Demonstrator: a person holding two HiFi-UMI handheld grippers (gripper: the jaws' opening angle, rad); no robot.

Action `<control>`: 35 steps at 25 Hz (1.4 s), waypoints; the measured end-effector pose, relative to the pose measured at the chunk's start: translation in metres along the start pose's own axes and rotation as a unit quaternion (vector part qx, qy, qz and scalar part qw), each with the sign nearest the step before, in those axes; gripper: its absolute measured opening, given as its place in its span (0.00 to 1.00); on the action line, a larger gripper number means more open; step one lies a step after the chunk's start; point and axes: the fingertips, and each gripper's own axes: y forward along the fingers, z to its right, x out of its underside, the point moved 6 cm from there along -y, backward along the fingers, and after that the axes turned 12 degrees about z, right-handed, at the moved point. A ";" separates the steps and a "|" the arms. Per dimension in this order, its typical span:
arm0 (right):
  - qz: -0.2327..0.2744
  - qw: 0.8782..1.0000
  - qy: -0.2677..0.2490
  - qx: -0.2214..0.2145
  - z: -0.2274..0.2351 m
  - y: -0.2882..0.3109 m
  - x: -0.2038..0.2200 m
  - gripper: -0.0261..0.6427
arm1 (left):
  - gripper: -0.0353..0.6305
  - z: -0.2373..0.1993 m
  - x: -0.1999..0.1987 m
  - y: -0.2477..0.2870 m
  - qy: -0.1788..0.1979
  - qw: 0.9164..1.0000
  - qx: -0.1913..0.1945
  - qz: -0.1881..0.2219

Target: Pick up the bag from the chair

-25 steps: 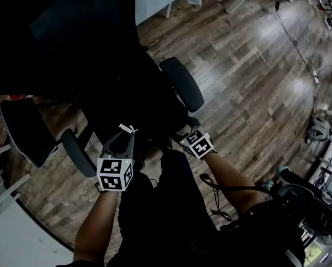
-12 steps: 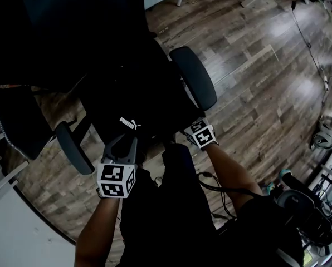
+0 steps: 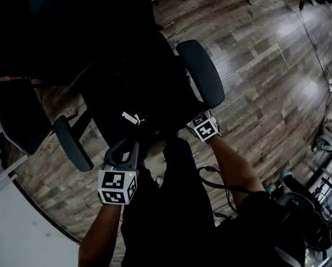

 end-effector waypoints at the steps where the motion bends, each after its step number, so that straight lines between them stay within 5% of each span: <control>1: -0.005 1.000 -0.006 0.008 -0.001 0.000 0.001 0.66 | 0.20 0.001 0.001 -0.001 -0.001 1.000 -0.001 0.000; 9: -0.044 0.997 -0.027 0.050 -0.011 0.002 0.000 0.57 | 0.20 0.010 -0.006 -0.004 0.004 1.000 0.008 0.006; 18: -0.044 0.998 -0.020 0.044 -0.038 -0.002 -0.010 0.23 | 0.20 0.006 -0.018 -0.009 0.015 1.000 0.021 0.012; 35: 0.016 0.998 -0.028 0.058 -0.111 -0.061 -0.115 0.19 | 0.15 -0.035 -0.086 -0.074 0.028 0.995 0.045 0.087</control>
